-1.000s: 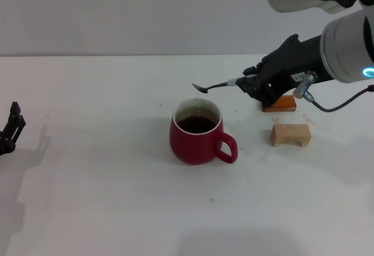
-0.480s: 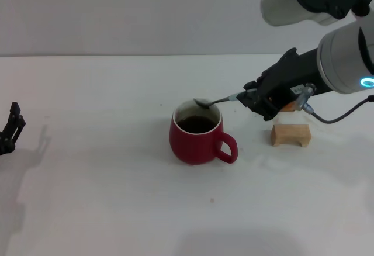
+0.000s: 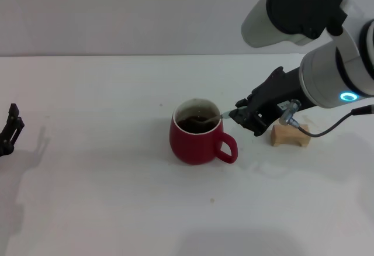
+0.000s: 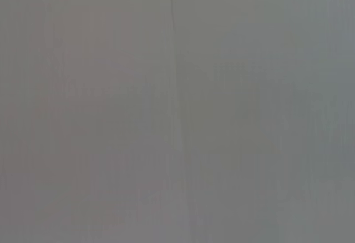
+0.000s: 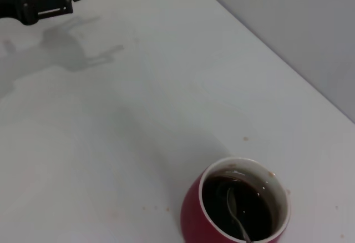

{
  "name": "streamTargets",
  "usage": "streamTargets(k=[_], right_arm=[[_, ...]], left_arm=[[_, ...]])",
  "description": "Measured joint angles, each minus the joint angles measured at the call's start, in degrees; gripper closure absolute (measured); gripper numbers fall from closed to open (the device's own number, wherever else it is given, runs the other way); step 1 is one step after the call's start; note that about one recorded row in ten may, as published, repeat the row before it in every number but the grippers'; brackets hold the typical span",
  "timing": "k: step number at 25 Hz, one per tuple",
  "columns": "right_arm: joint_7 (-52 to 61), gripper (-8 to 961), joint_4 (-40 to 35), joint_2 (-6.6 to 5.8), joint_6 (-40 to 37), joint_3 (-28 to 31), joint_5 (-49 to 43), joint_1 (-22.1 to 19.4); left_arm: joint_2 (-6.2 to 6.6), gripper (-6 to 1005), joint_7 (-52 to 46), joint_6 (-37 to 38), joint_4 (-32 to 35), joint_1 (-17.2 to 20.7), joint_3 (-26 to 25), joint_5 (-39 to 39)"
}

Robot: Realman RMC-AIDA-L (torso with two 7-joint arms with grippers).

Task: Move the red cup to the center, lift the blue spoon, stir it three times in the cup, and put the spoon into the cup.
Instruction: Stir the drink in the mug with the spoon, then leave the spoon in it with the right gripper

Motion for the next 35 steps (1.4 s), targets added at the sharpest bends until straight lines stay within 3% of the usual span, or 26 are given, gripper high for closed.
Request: streamTargets(k=[35], right_arm=[[-1.36,767,-13.26,-0.09,-7.13,-3.16,1.72,5.54]], left_arm=[[0.01,147,-0.18,0.24,-0.1,-0.06,0.0,0.0]])
